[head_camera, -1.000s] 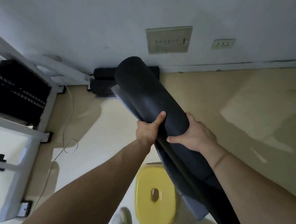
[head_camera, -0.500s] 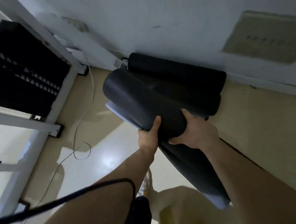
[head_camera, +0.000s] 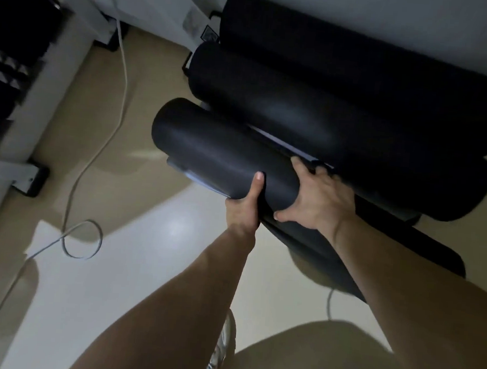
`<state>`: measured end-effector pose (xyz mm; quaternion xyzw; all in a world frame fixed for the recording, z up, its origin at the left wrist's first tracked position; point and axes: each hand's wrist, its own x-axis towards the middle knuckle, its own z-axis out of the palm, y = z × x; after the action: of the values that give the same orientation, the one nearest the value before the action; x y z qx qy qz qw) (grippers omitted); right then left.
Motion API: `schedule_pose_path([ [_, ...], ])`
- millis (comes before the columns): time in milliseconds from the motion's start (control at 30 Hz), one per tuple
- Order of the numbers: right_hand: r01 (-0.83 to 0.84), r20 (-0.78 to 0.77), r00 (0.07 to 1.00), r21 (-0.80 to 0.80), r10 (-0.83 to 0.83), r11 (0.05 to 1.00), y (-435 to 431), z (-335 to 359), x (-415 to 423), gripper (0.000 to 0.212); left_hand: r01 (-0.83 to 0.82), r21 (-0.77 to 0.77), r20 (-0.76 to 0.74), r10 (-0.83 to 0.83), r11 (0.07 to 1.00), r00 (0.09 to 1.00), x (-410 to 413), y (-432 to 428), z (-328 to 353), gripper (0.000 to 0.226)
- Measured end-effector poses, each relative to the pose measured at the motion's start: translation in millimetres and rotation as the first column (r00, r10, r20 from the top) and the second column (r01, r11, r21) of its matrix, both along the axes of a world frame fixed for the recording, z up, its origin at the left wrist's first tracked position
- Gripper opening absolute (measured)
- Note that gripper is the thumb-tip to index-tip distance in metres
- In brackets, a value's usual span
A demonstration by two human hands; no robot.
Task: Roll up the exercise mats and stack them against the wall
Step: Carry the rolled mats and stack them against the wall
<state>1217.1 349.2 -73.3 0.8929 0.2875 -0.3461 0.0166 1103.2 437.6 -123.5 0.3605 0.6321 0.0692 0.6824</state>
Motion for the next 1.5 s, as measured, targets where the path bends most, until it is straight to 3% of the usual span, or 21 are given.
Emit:
schedule_pose_path([
  [200,0.000,0.073,0.997,-0.011,0.001,1.000,4.6,-28.5,23.1,0.125,-0.015,0.037,-0.017,0.016,0.999,1.000,28.9,-6.6,-26.2,0.097],
  [300,-0.008,0.136,0.991,0.028,0.004,1.000,0.3,-35.0,18.5,0.121,0.063,0.061,-0.031,-0.061,0.996,0.998,28.1,-2.9,-31.6,0.101],
  [400,-0.024,0.242,0.970,0.094,0.001,0.995,-7.7,-33.5,4.4,0.109,0.213,0.026,-0.089,-0.210,0.977,0.974,31.4,4.2,-22.0,0.071],
  [467,-0.010,0.247,0.969,0.087,-0.012,0.996,-13.8,-18.1,-5.1,0.101,0.349,0.010,-0.213,-0.339,0.937,0.916,33.4,11.5,-5.3,0.055],
  [533,0.085,0.198,0.976,0.053,-0.093,0.995,-25.6,11.3,-12.8,0.094,0.552,0.064,-0.373,-0.493,0.831,0.786,31.6,18.8,23.3,0.055],
  [667,0.272,0.151,0.952,-0.015,-0.266,0.962,-69.5,101.4,-34.4,0.073,0.902,0.068,-0.515,-0.759,0.427,0.399,14.4,21.7,113.5,0.064],
  [800,0.473,0.144,0.876,-0.065,-0.461,0.879,-119.9,192.9,-58.9,0.063,0.996,0.075,-0.517,-0.851,0.058,0.088,2.9,3.9,210.7,0.068],
  [900,0.586,0.131,0.807,-0.059,-0.576,0.808,-151.0,249.7,-79.8,0.056,0.979,0.105,-0.551,-0.829,-0.175,-0.089,-4.4,-20.7,266.9,0.067],
  [1133,0.743,0.182,0.666,-0.073,-0.724,0.665,-254.0,350.5,-148.1,0.054,0.843,0.197,-0.554,-0.766,-0.501,-0.326,-31.2,-131.6,356.3,0.062],
  [1333,0.874,0.173,0.482,-0.024,-0.859,0.486,-368.1,384.1,-264.1,0.058,0.710,0.218,-0.591,-0.670,-0.670,-0.450,-108.6,-256.9,397.0,0.058],
  [1500,0.925,0.157,0.379,-0.027,-0.912,0.379,-473.7,385.1,-419.2,0.059,0.610,0.242,-0.615,-0.606,-0.754,-0.505,-229.3,-365.7,412.7,0.055],
])
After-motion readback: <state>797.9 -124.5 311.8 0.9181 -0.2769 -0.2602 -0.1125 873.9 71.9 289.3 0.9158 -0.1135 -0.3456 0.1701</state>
